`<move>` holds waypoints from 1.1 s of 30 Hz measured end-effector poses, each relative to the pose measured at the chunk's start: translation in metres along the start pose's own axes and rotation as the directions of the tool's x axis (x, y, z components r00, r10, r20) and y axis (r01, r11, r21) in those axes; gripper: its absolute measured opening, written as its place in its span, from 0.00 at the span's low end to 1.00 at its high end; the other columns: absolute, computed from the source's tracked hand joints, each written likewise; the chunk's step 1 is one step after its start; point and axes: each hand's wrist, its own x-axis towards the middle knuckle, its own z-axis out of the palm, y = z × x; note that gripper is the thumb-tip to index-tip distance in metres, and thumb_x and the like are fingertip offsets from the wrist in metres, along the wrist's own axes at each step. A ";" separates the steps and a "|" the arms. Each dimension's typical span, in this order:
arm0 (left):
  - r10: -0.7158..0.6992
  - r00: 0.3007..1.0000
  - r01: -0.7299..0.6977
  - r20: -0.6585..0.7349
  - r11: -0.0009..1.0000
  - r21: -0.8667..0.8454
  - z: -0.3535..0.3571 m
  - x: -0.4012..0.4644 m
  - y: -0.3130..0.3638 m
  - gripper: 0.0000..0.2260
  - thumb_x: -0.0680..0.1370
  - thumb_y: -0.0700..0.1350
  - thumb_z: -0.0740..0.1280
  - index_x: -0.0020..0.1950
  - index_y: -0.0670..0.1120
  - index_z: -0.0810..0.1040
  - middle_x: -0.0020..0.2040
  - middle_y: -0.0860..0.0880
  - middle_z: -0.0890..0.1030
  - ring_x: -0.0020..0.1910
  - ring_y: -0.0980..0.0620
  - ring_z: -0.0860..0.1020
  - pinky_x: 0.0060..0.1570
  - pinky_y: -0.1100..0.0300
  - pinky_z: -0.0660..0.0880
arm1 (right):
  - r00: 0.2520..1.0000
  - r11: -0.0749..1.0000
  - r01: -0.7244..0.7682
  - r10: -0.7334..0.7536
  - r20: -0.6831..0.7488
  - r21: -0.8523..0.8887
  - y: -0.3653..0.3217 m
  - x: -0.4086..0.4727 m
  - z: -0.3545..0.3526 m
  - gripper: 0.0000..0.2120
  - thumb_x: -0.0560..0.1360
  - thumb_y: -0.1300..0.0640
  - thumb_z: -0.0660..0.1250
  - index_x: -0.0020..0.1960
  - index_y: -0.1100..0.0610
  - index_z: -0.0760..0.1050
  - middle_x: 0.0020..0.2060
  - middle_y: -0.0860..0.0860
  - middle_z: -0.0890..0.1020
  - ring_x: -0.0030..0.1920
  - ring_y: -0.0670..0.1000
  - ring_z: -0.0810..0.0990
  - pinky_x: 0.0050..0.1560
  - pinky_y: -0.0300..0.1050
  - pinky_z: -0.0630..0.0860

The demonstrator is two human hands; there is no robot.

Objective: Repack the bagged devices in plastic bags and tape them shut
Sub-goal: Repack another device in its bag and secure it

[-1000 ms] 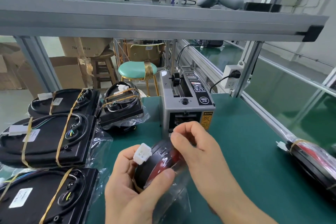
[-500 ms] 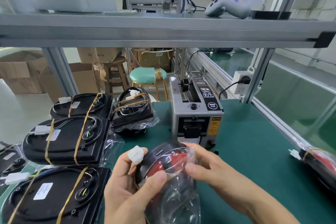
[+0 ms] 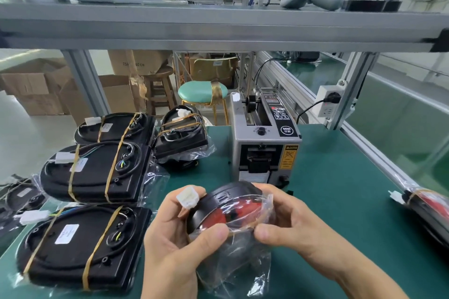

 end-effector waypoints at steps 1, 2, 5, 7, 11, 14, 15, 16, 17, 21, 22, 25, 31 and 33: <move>-0.005 1.000 0.005 -0.003 1.000 -0.009 -0.001 0.001 0.001 0.32 0.42 0.52 0.84 0.44 0.48 0.83 0.39 0.42 0.82 0.32 0.49 0.79 0.33 0.62 0.78 | 1.000 1.000 0.005 -0.005 0.003 -0.020 -0.001 0.000 0.001 0.41 0.64 0.47 0.79 0.72 0.53 0.65 0.61 0.56 0.80 0.64 0.57 0.77 0.69 0.61 0.68; -0.012 1.000 0.011 -0.006 1.000 -0.013 -0.002 0.002 0.001 0.32 0.42 0.52 0.84 0.44 0.48 0.83 0.39 0.42 0.81 0.34 0.47 0.80 0.34 0.61 0.78 | 1.000 0.999 0.014 -0.014 0.011 -0.050 -0.001 0.001 0.003 0.40 0.65 0.49 0.79 0.72 0.51 0.65 0.62 0.55 0.79 0.64 0.56 0.77 0.69 0.59 0.68; -0.035 0.999 0.034 -0.038 0.999 -0.042 -0.007 0.003 0.002 0.33 0.41 0.52 0.84 0.44 0.47 0.83 0.40 0.42 0.81 0.34 0.47 0.80 0.35 0.59 0.79 | 0.996 0.989 0.077 -0.071 0.051 -0.127 -0.001 0.004 0.011 0.36 0.70 0.59 0.76 0.72 0.50 0.63 0.63 0.50 0.79 0.64 0.52 0.77 0.66 0.50 0.72; -0.037 0.998 0.033 -0.057 0.998 -0.061 -0.008 0.003 0.002 0.33 0.41 0.51 0.84 0.44 0.47 0.83 0.39 0.43 0.81 0.33 0.47 0.81 0.34 0.59 0.79 | 0.993 0.985 0.112 -0.106 0.056 -0.134 0.000 0.005 0.016 0.32 0.71 0.63 0.75 0.70 0.50 0.66 0.61 0.49 0.80 0.62 0.50 0.78 0.61 0.41 0.74; -0.026 0.999 0.024 -0.044 0.999 -0.044 -0.013 0.004 0.000 0.32 0.41 0.49 0.84 0.43 0.48 0.83 0.41 0.45 0.81 0.35 0.47 0.81 0.36 0.54 0.80 | 0.992 0.988 0.121 -0.117 0.048 -0.096 -0.006 0.003 0.022 0.26 0.72 0.64 0.74 0.67 0.52 0.71 0.57 0.49 0.82 0.58 0.49 0.81 0.56 0.41 0.77; 0.043 0.998 -0.045 0.043 0.997 0.065 -0.028 0.012 0.014 0.30 0.48 0.38 0.77 0.50 0.51 0.82 0.50 0.44 0.81 0.46 0.46 0.78 0.50 0.44 0.72 | 0.982 0.938 0.166 -0.185 -0.035 -0.305 -0.019 -0.007 0.014 0.32 0.66 0.57 0.79 0.67 0.45 0.72 0.58 0.44 0.81 0.59 0.47 0.79 0.59 0.51 0.76; 0.094 0.993 -0.104 0.078 0.983 0.148 -0.032 0.016 0.021 0.32 0.50 0.39 0.76 0.54 0.53 0.81 0.53 0.46 0.81 0.51 0.48 0.78 0.54 0.45 0.69 | 0.960 0.825 0.193 -0.270 -0.070 -0.530 -0.026 -0.011 0.010 0.34 0.63 0.51 0.80 0.66 0.41 0.71 0.56 0.37 0.80 0.59 0.38 0.76 0.55 0.48 0.76; 0.140 0.983 -0.165 0.120 0.958 0.235 -0.034 0.019 0.027 0.32 0.53 0.42 0.74 0.57 0.55 0.80 0.55 0.49 0.81 0.57 0.50 0.77 0.58 0.50 0.68 | 0.923 0.615 0.197 -0.378 -0.067 -0.764 -0.034 -0.013 0.006 0.35 0.59 0.44 0.78 0.64 0.40 0.71 0.52 0.32 0.78 0.57 0.31 0.71 0.50 0.41 0.73; 0.171 0.971 -0.218 0.168 0.922 0.321 -0.034 0.022 0.032 0.29 0.58 0.46 0.73 0.59 0.57 0.78 0.57 0.51 0.80 0.61 0.54 0.75 0.60 0.56 0.68 | 0.878 0.382 0.183 -0.477 -0.024 -0.906 -0.043 -0.015 0.002 0.34 0.57 0.41 0.75 0.62 0.40 0.71 0.47 0.30 0.77 0.53 0.26 0.67 0.47 0.36 0.69; -0.011 0.911 -0.236 0.412 0.807 0.542 -0.021 0.024 0.034 0.23 0.67 0.55 0.70 0.62 0.61 0.76 0.63 0.58 0.77 0.65 0.62 0.72 0.61 0.74 0.65 | 0.878 0.260 0.165 -0.478 0.022 -0.951 -0.053 -0.013 -0.004 0.31 0.55 0.44 0.76 0.56 0.41 0.70 0.43 0.32 0.76 0.48 0.29 0.67 0.50 0.34 0.63; -0.127 0.875 -0.175 0.467 0.817 0.550 -0.018 0.023 0.030 0.25 0.66 0.53 0.72 0.63 0.61 0.75 0.63 0.58 0.78 0.64 0.62 0.73 0.62 0.73 0.65 | 0.889 0.279 0.177 -0.457 0.031 -0.944 -0.053 -0.012 -0.005 0.31 0.56 0.44 0.77 0.56 0.41 0.70 0.44 0.32 0.76 0.49 0.30 0.69 0.52 0.35 0.63; -0.200 0.872 -0.158 0.446 0.750 0.643 -0.014 0.016 0.017 0.29 0.60 0.50 0.77 0.60 0.60 0.76 0.56 0.60 0.80 0.57 0.60 0.79 0.62 0.61 0.72 | 0.904 0.297 0.222 -0.420 0.081 -0.929 -0.045 -0.010 -0.001 0.30 0.57 0.45 0.77 0.57 0.42 0.72 0.49 0.35 0.79 0.50 0.36 0.74 0.56 0.43 0.62; 0.133 0.988 -0.059 -0.073 0.781 0.621 -0.012 -0.013 0.006 0.25 0.49 0.57 0.73 0.46 0.59 0.80 0.36 0.54 0.84 0.30 0.58 0.81 0.33 0.75 0.74 | 0.794 0.598 0.134 -0.542 -0.275 -0.791 -0.031 -0.022 0.026 0.21 0.67 0.42 0.71 0.59 0.38 0.75 0.61 0.36 0.73 0.64 0.37 0.70 0.62 0.39 0.67; 0.176 0.953 0.005 -0.246 0.803 0.595 -0.001 -0.026 -0.006 0.25 0.48 0.57 0.75 0.43 0.53 0.80 0.34 0.51 0.84 0.26 0.57 0.80 0.27 0.73 0.74 | 0.894 0.835 0.091 -0.309 -0.324 -0.543 -0.030 -0.028 0.046 0.22 0.64 0.32 0.64 0.57 0.30 0.70 0.57 0.31 0.74 0.60 0.33 0.73 0.53 0.31 0.71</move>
